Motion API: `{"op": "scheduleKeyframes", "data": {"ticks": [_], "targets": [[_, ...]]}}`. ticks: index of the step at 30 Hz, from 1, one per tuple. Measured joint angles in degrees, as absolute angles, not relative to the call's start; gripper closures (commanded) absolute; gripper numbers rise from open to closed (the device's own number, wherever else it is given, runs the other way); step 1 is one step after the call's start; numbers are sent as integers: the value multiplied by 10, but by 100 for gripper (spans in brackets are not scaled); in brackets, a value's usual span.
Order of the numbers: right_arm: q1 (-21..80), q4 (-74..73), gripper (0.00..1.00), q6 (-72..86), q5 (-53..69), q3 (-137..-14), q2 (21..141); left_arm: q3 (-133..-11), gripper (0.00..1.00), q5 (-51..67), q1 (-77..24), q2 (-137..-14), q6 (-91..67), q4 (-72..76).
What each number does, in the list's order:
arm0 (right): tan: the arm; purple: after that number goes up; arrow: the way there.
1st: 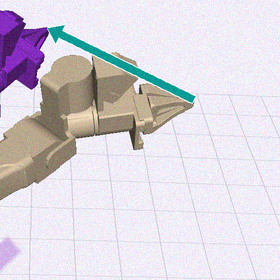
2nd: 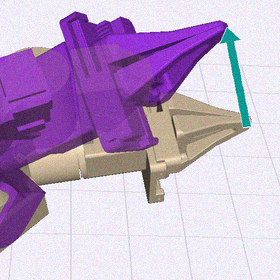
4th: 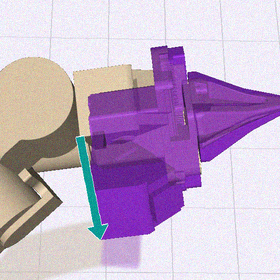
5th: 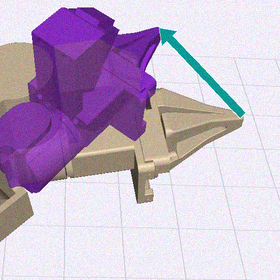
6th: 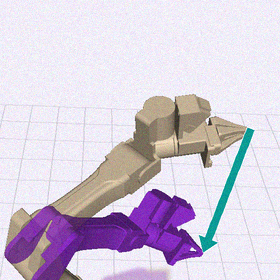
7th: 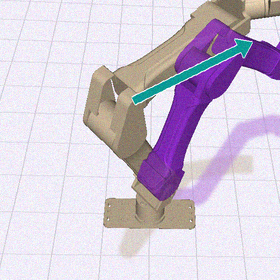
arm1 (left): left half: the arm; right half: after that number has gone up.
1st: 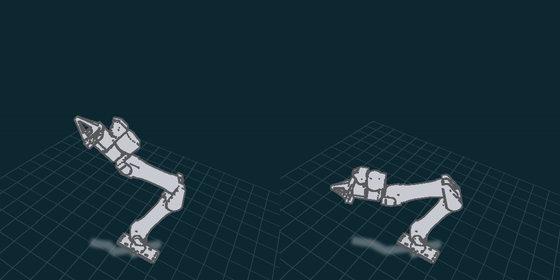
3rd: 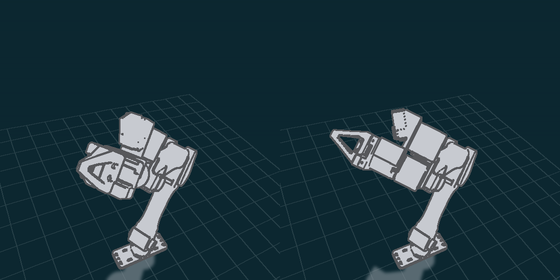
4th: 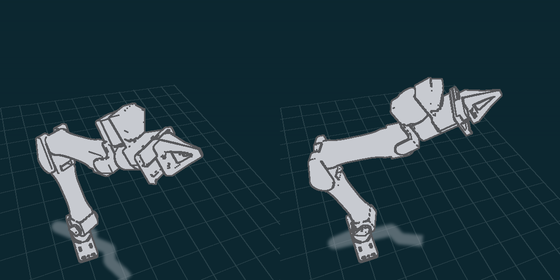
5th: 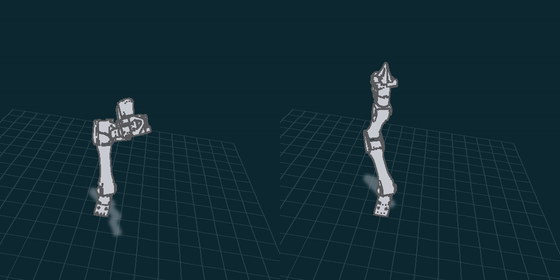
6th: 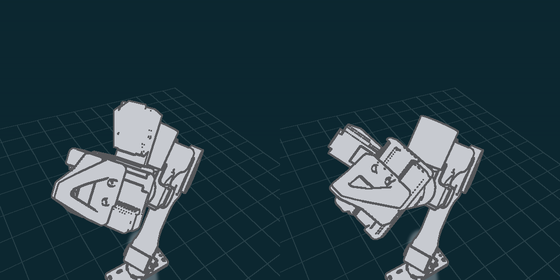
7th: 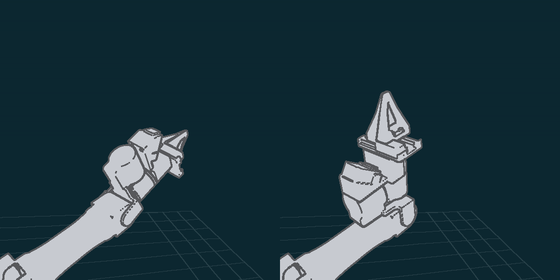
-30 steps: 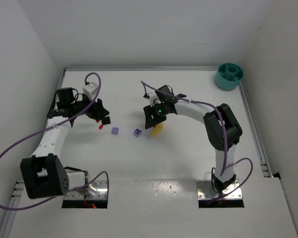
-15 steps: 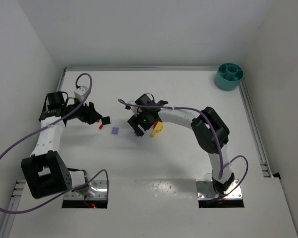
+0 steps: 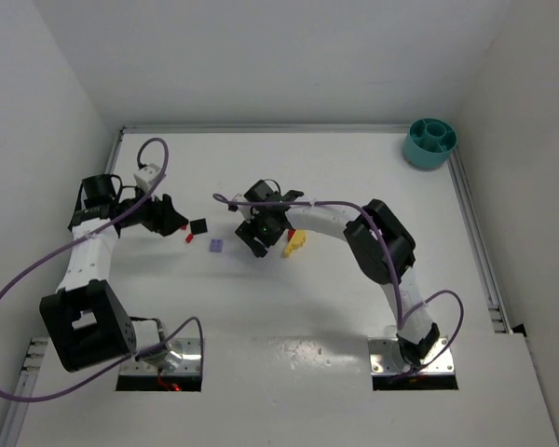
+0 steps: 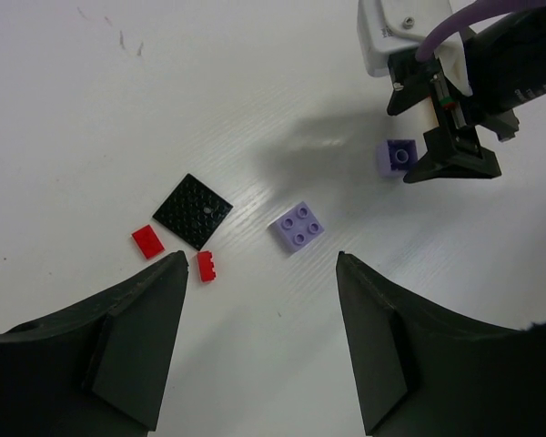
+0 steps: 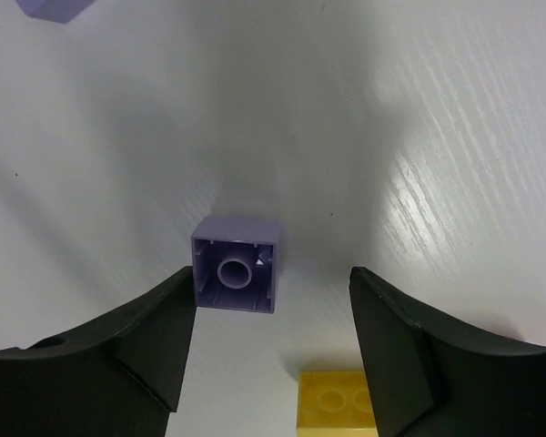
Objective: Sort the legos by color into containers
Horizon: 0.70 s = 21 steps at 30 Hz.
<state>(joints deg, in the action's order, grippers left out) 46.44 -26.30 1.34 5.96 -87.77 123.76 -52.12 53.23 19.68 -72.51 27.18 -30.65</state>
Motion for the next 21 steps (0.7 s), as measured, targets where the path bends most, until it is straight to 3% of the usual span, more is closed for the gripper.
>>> {"op": "scheduleKeyframes", "data": {"ticks": [12,16,21], "targets": [[469,-280,55,4,62,-901,1253,-517,28,544,213,-733,294,-314],[471,-281,75,-1,64,-904,1254,-515,28,548,216,-733,298,-315],[470,-281,79,-3,59,-905,1252,-512,28,558,216,-736,306,-315]]}}
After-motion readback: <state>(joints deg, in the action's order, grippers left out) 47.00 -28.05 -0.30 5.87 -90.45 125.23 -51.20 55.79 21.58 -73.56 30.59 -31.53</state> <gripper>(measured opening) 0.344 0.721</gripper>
